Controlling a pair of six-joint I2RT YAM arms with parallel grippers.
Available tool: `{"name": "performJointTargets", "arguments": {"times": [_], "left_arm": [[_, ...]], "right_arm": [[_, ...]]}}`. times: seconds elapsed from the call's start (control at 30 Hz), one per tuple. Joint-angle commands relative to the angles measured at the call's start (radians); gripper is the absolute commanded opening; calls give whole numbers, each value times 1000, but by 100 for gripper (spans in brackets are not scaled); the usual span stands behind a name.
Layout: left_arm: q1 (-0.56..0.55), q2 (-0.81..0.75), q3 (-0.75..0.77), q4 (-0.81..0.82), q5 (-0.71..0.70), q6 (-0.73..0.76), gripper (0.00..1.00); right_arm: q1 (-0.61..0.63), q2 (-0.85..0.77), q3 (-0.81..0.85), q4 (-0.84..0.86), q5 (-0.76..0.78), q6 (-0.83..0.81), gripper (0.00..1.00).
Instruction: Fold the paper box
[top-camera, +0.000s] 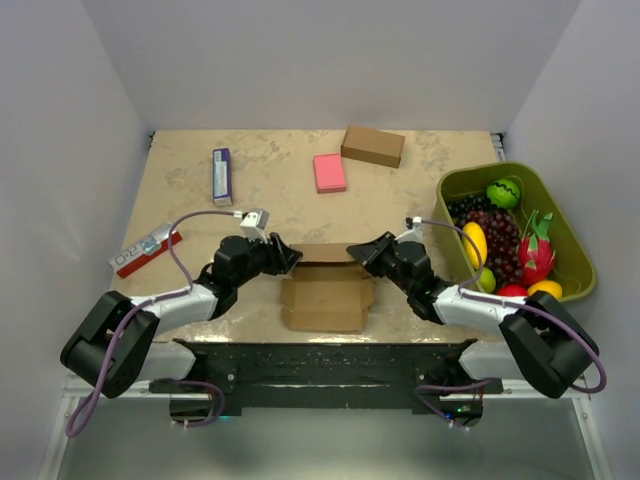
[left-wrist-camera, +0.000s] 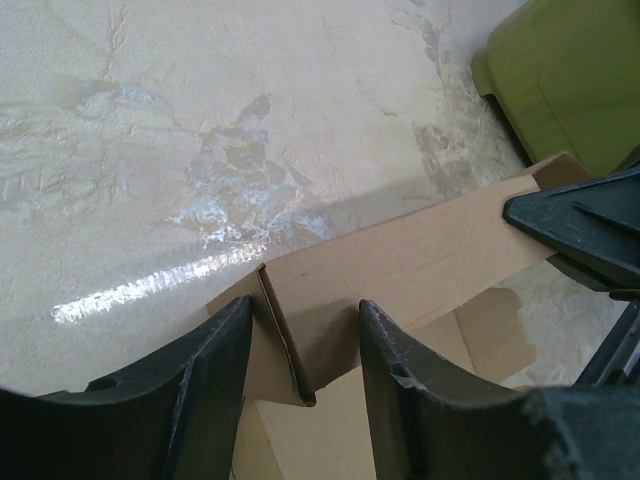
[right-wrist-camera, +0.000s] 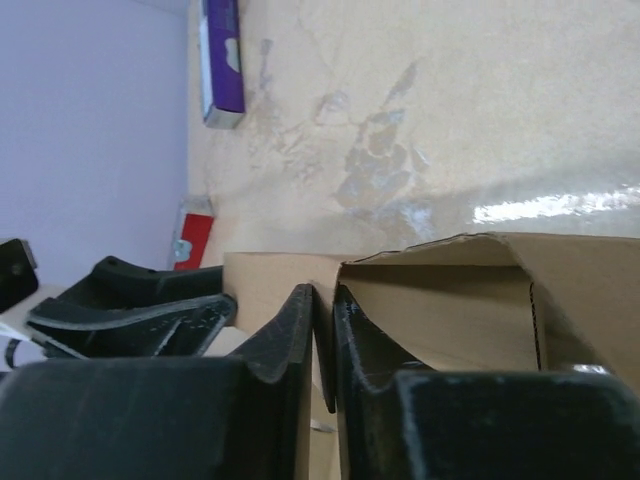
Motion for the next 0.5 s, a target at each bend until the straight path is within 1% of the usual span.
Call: {"name": "performJointTargets", "arguments": {"times": [0.0, 0.03, 0.07, 0.1, 0.17, 0.2, 0.27, 0.3, 0.33, 0.47], "left_arm": [[0, -30, -4, 23, 5, -16, 51], [2, -30, -4, 22, 3, -16, 51], [0, -30, -4, 22, 0, -11, 51], [2, -28, -2, 19, -9, -11, 51], [0, -27, -1, 17, -20, -7, 51], [2, -22, 1, 14, -27, -5, 51], [2, -19, 9, 11, -32, 4, 50], [2, -14, 10, 8, -36, 7, 50], [0, -11, 16, 4, -36, 7, 50], [2, -13, 18, 0, -41, 12, 50]], "right_arm": [[-1, 12, -4, 66, 10, -15, 8], [1, 14, -4, 69, 8, -20, 8], [1, 14, -1, 71, 6, -26, 11], [-1, 12, -1, 63, 5, -35, 16], [-1, -8, 6, 39, 11, -80, 27], [1, -23, 9, -2, 16, -98, 43], [1, -86, 9, -50, 42, -158, 54], [-1, -110, 11, -117, 57, -179, 59], [-1, -168, 13, -156, 87, -211, 60], [1, -294, 17, -332, 125, -273, 61]]}}
